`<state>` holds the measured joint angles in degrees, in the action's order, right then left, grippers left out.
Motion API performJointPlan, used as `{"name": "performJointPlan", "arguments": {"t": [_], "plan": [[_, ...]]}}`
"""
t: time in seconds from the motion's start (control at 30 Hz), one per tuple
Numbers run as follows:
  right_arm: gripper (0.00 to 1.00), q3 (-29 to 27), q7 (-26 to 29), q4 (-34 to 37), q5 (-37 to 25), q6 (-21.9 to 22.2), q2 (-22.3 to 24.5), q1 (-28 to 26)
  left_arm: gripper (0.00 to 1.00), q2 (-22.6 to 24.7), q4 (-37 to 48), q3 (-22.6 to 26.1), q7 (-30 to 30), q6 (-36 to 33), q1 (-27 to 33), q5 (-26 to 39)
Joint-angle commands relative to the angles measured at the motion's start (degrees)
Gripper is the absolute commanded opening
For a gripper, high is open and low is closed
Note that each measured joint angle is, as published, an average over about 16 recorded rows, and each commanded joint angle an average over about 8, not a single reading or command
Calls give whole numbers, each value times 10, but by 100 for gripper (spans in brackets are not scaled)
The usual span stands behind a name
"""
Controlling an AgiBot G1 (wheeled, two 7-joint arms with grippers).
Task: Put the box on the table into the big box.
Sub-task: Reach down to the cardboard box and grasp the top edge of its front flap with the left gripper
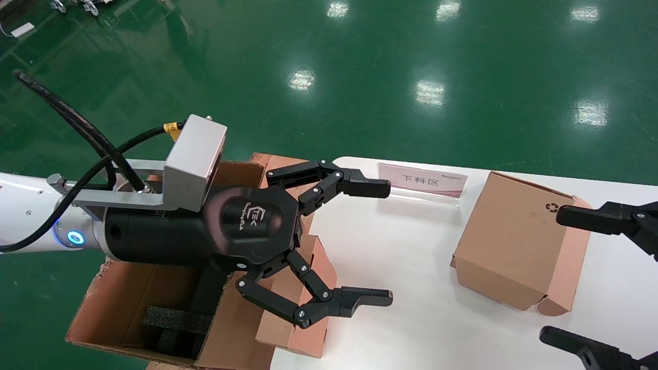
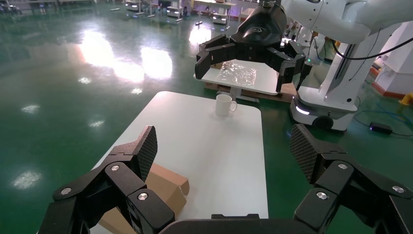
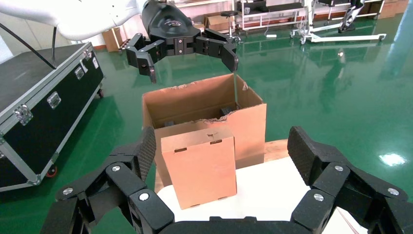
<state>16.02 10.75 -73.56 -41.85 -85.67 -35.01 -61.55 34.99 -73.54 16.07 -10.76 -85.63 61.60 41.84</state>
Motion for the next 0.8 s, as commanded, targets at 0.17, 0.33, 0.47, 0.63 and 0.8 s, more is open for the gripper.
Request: {"name": "performJointPlan", "arguments": {"t": [0.17, 0.33, 0.47, 0.63, 0.8], "plan": [[100, 0, 0, 0, 0, 0, 0, 0, 100, 0, 0, 0, 0, 0, 0, 0], [100, 0, 0, 0, 0, 0, 0, 0, 100, -6, 0, 2, 1, 4, 1, 5], [100, 0, 0, 0, 0, 0, 0, 0, 100, -16, -1, 7, 6, 13, 5, 15], [100, 0, 0, 0, 0, 0, 0, 0, 100, -35, -3, 20, 17, 34, 17, 39], [100, 0, 0, 0, 0, 0, 0, 0, 100, -51, -5, 38, 24, 61, 37, 72]]}}
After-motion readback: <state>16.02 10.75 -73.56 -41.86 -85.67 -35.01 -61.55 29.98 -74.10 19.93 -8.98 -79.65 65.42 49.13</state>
